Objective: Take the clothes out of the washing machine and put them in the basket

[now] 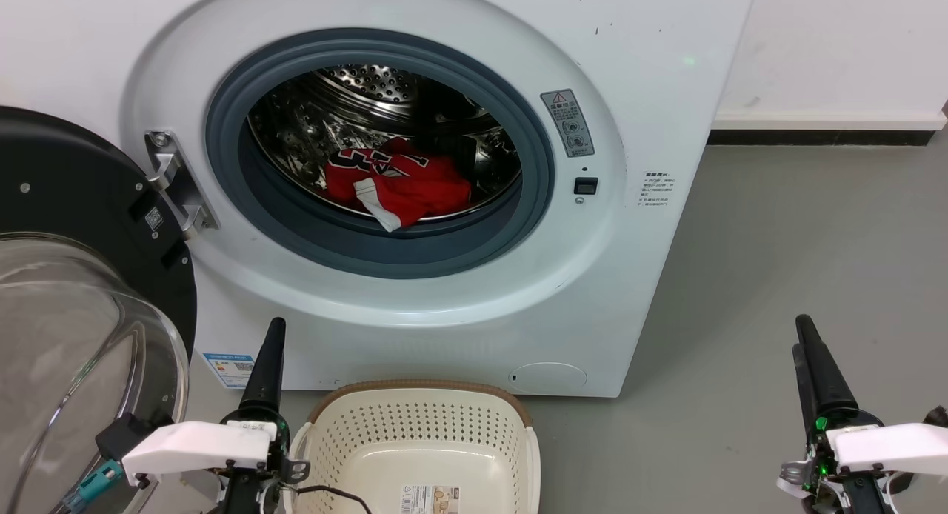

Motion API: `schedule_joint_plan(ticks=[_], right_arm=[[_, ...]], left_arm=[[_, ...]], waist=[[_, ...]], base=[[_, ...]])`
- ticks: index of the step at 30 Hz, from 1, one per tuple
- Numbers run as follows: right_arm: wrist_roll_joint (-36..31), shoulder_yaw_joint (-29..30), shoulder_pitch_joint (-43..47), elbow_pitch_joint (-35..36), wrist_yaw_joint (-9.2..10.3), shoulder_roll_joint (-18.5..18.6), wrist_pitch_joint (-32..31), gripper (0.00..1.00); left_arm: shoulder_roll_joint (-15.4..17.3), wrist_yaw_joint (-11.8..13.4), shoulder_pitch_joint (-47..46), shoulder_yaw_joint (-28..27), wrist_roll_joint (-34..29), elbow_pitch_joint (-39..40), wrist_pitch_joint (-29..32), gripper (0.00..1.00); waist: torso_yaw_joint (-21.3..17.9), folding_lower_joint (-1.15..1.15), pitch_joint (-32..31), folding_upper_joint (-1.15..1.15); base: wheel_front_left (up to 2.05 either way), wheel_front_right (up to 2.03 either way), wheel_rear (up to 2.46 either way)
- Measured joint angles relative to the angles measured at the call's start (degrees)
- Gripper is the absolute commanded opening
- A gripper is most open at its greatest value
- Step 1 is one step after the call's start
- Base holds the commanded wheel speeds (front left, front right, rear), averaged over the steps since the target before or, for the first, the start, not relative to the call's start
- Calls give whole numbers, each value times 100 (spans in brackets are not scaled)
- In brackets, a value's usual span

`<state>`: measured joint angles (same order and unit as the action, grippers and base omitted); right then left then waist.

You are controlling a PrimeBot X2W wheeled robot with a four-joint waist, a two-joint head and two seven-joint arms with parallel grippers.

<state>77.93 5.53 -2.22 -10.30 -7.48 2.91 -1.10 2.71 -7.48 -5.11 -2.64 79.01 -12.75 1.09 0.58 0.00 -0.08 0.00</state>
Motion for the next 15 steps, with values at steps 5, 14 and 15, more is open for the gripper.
schedule_joint_plan(ticks=[5, 14, 15], right_arm=[[-666, -37, 18, 210, 0, -1, 114, 100], [-1882, -118, 138, 463, 0, -1, 311, 100], [-1990, -131, 139, 477, 0, -1, 320, 100]], left_arm=[[1, 0, -23, 15, -641, 113, -116, 100], [2, 0, -91, 68, -1704, 194, -310, 100], [2, 0, -92, 75, -1818, 194, -335, 100]], waist=[[7, 0, -4, 0], [-13, 0, -13, 0], [-19, 0, -14, 0]], base=[[0, 0, 0], [0, 0, 0], [0, 0, 0]])
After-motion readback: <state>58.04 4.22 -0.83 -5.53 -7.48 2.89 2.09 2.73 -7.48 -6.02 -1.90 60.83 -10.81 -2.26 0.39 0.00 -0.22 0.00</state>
